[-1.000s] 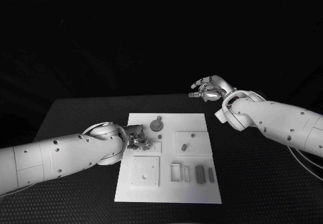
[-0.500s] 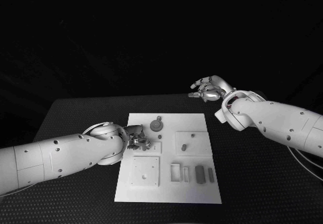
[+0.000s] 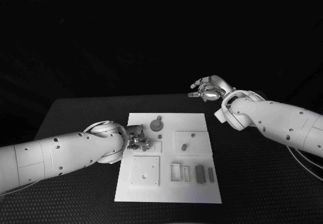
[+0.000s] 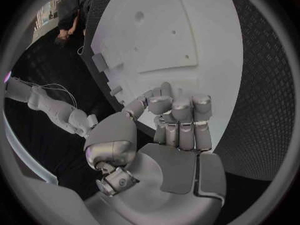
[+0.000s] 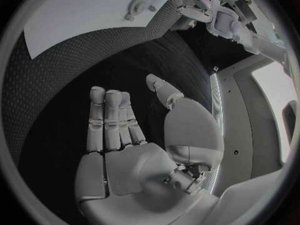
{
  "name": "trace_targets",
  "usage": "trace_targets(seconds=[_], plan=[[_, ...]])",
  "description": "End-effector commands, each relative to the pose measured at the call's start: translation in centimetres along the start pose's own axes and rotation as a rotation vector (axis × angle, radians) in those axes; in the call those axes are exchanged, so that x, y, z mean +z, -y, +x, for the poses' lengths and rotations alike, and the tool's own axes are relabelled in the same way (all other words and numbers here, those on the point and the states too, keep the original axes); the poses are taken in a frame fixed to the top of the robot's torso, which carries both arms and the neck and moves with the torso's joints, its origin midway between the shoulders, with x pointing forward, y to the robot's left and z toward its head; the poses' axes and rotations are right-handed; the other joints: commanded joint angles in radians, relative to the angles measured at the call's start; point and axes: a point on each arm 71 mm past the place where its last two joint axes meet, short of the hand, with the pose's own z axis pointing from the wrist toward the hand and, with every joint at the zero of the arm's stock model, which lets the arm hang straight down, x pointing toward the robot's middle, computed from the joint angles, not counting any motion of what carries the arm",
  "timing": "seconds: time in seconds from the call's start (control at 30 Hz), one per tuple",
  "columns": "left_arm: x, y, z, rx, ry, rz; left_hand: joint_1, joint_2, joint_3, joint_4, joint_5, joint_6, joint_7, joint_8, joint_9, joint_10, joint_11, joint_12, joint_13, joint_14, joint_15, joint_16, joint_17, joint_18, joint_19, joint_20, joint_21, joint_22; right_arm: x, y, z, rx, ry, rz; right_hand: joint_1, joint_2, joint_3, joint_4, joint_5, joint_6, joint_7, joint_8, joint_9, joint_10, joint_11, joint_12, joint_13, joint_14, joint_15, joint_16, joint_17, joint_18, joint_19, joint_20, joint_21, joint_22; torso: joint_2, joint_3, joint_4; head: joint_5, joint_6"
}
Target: Assemble the parts on the task board
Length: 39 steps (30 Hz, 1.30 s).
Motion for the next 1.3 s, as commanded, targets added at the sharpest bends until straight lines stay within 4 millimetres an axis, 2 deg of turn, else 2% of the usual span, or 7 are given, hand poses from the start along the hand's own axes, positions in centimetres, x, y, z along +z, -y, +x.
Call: trace_targets(seconds=[0.03, 0.27, 0.53, 0.63, 0.83, 1.2, 1.3], plan=[[0.09, 0.30, 1.08, -0.009, -0.096, 0.000, 0.002, 0.015, 0.074, -0.023, 0.011, 0.131, -0.085, 0.005, 0.001, -0.029, -0.038, 0.007, -0.001, 0.030, -0.030, 0.006, -0.002, 0.021, -0.008, -0.128, 0.006, -0.002, 0.02, -0.06, 0.13, 0.001, -0.013, -0.005, 0.003, 0.010, -0.005, -0.003, 0.006, 0.003, 0.007, 0.004, -0.001, -0.009, 0.001, 0.006, -0.002, -0.006, 0.000, 0.004, -0.001, 0.036, 0.002, 0.008, -0.005, 0.001, 0.000, 0.0005, 0.0003, -0.001, -0.001], [0.23, 0.28, 0.76, -0.013, -0.099, -0.007, -0.015, 0.028, 0.078, -0.023, 0.035, 0.131, -0.086, 0.011, 0.004, -0.031, -0.039, 0.014, -0.003, 0.030, -0.030, 0.012, -0.006, 0.021, -0.011, -0.127, 0.013, -0.007, 0.06, -0.07, 0.20, 0.001, -0.015, -0.005, 0.005, 0.010, -0.005, -0.004, 0.007, 0.003, 0.007, 0.004, -0.001, -0.009, 0.001, 0.006, -0.003, -0.006, 0.000, 0.004, -0.001, 0.036, 0.002, 0.008, -0.005, 0.001, 0.000, 0.0006, 0.0002, 0.000, -0.001], [0.40, 0.30, 0.39, -0.017, -0.094, -0.013, -0.021, 0.030, 0.080, -0.023, 0.040, 0.131, -0.086, 0.013, 0.005, -0.031, -0.040, 0.017, -0.004, 0.030, -0.031, 0.015, -0.008, 0.021, -0.012, -0.127, 0.016, -0.009, 0.08, -0.05, 0.29, 0.002, -0.017, -0.004, 0.005, 0.011, -0.005, -0.005, 0.007, 0.003, 0.007, 0.004, -0.001, -0.009, 0.001, 0.007, -0.004, -0.006, 0.000, 0.004, -0.002, 0.036, 0.002, 0.008, -0.005, 0.002, 0.000, 0.0003, 0.0004, 0.000, 0.001], [0.50, 0.38, 0.34, -0.024, -0.101, -0.016, -0.036, 0.038, 0.079, -0.023, 0.016, 0.129, -0.086, 0.015, 0.006, -0.033, -0.040, 0.021, -0.006, 0.029, -0.032, 0.017, -0.013, 0.022, -0.013, -0.127, 0.020, -0.014, 0.09, -0.03, 0.30, 0.001, -0.017, -0.004, 0.006, 0.012, -0.004, -0.006, 0.007, 0.003, 0.007, 0.004, -0.002, -0.009, 0.001, 0.008, -0.004, -0.006, 0.000, 0.004, -0.002, 0.036, 0.002, 0.008, -0.006, 0.002, 0.001, -0.0001, 0.0010, 0.000, 0.000], [0.65, 0.67, 0.26, -0.020, -0.128, -0.019, -0.084, 0.055, 0.071, -0.012, -0.078, 0.131, -0.086, 0.021, 0.005, -0.034, -0.039, 0.026, -0.017, 0.025, -0.034, 0.021, -0.025, 0.022, -0.016, -0.125, 0.023, -0.030, 0.09, -0.07, 0.35, 0.002, -0.019, -0.004, 0.008, 0.013, -0.004, -0.008, 0.007, 0.003, 0.007, 0.004, -0.002, -0.010, 0.001, 0.008, -0.006, -0.006, 0.000, 0.005, -0.003, 0.036, 0.002, 0.008, -0.006, 0.002, 0.000, 0.0006, 0.0016, 0.000, 0.000], [0.74, 0.78, 0.23, -0.001, -0.135, -0.024, -0.125, 0.063, 0.074, 0.004, -0.143, 0.131, -0.086, 0.024, 0.001, -0.035, -0.039, 0.029, -0.029, 0.022, -0.034, 0.026, -0.036, 0.024, -0.021, -0.125, 0.029, -0.045, 0.08, -0.05, 0.33, 0.001, -0.019, -0.004, 0.010, 0.014, -0.003, -0.010, 0.010, 0.003, 0.007, 0.004, -0.002, -0.011, 0.001, 0.010, -0.008, -0.007, 0.000, 0.005, -0.004, 0.036, 0.002, 0.008, -0.007, 0.003, 0.000, 0.0004, 0.0003, 0.000, -0.001], [0.79, 0.78, 0.14, 0.007, -0.129, -0.023, -0.127, 0.064, 0.075, 0.005, -0.146, 0.131, -0.086, 0.024, 0.001, -0.035, -0.039, 0.030, -0.030, 0.022, -0.034, 0.026, -0.037, 0.024, -0.021, -0.125, 0.030, -0.046, 0.08, -0.05, 0.33, 0.001, -0.019, -0.004, 0.010, 0.014, -0.003, -0.010, 0.012, 0.003, 0.007, 0.004, -0.002, -0.011, 0.001, 0.011, -0.009, -0.007, 0.000, 0.005, -0.004, 0.036, 0.002, 0.008, -0.007, 0.003, 0.000, 0.0004, 0.0004, 0.000, -0.001]])
